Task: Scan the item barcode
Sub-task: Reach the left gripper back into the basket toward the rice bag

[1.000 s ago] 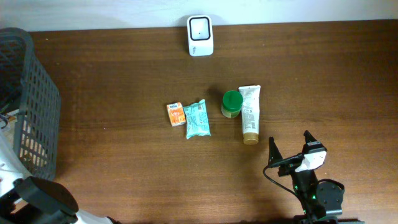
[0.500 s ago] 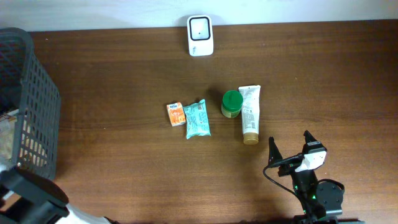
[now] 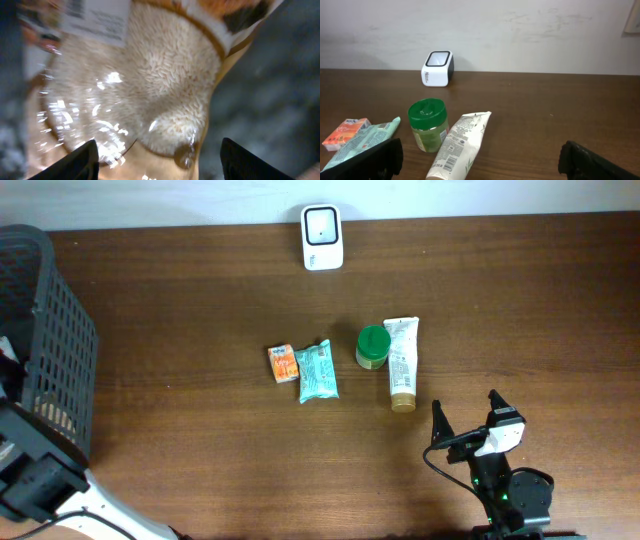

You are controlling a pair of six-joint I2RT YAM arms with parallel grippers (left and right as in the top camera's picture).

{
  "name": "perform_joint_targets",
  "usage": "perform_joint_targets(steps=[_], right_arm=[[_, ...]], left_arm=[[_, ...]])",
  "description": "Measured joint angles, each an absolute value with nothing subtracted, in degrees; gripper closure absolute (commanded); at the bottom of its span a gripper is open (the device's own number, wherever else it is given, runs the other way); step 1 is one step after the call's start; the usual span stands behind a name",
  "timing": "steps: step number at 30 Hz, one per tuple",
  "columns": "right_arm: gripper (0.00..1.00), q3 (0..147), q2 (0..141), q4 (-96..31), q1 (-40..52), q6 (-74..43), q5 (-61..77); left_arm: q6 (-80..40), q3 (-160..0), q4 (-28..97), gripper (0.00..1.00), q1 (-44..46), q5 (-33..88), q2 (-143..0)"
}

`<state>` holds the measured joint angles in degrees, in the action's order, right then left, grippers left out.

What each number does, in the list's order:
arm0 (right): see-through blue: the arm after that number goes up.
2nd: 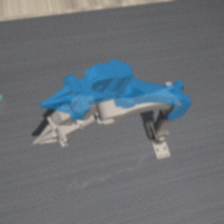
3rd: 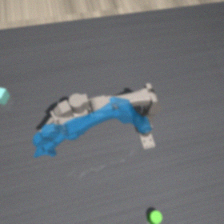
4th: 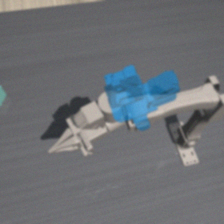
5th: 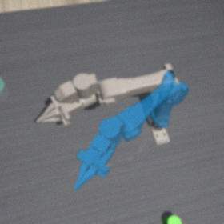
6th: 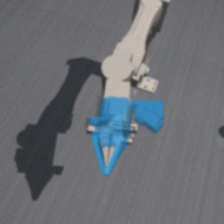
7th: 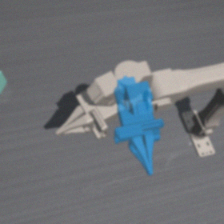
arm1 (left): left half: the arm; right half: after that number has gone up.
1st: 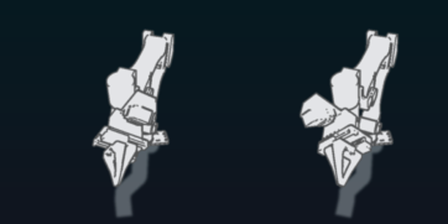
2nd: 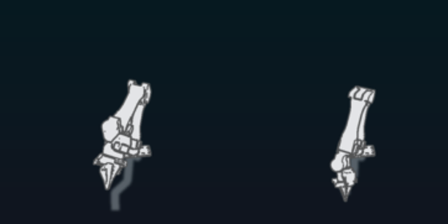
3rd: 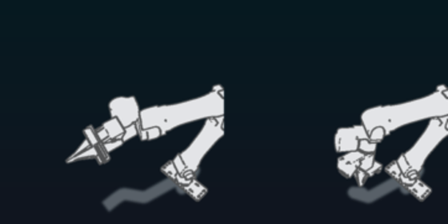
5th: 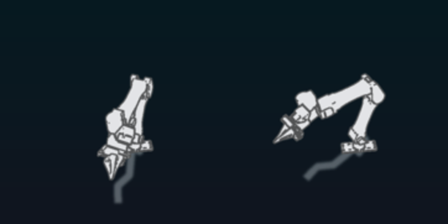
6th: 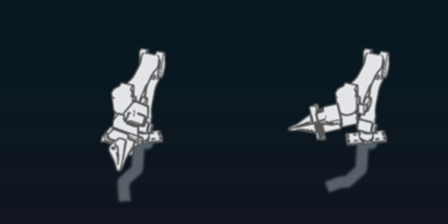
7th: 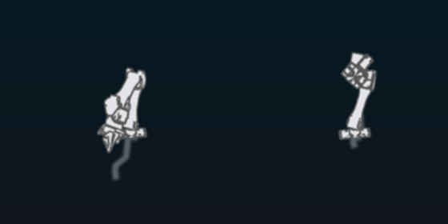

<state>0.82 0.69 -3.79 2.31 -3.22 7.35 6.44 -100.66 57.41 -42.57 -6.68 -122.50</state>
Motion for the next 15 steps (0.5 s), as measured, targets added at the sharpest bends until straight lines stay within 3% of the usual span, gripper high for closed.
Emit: perform_joint_targets(steps=[15], right_arm=[[0.02,0.82,0.69,-3.79,2.31,-3.22,7.35]], left_arm=[[0.36,-100.60,59.00,0.37,-42.39,-15.99,-126.26]])
